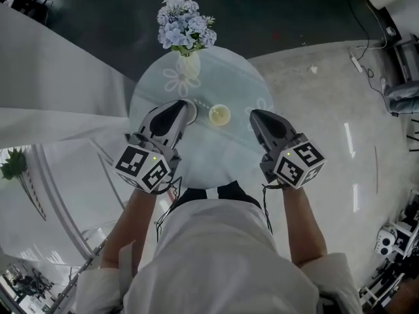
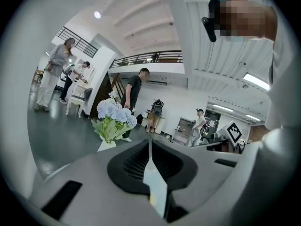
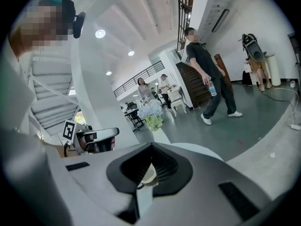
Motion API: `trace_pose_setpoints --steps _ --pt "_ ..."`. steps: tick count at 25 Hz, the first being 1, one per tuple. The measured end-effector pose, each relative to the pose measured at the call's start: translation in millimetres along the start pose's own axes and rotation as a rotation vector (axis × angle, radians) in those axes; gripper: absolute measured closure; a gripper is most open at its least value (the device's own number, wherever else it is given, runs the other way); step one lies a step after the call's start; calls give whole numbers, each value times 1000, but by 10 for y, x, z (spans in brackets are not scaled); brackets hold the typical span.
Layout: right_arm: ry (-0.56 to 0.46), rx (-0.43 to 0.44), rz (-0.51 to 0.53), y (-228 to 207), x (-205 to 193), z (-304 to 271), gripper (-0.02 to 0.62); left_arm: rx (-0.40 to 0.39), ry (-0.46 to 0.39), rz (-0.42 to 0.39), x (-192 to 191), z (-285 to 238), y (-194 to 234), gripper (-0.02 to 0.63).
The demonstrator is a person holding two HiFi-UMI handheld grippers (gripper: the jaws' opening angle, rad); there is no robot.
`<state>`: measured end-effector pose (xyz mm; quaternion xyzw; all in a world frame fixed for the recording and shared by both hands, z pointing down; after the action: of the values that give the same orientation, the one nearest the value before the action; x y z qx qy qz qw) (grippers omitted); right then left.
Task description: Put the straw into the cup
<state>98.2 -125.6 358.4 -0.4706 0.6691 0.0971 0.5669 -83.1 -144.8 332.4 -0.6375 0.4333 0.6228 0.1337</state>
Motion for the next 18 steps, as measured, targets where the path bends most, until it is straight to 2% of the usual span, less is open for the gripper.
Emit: trace_pose_setpoints --steps 18 --pt "-42 9 116 372 336 -29 575 -57 -31 -73 318 299 -140 575"
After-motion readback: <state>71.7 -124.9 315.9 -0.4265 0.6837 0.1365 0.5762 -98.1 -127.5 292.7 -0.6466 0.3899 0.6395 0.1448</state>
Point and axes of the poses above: the fingertips, and each gripper's own axes: z backward along the fingers, y to its left, x out of its top, the point moved 2 cm from there along z, backward along the fingers, and after that the axes turned 2 degrees about z, right-handed, at the moved point
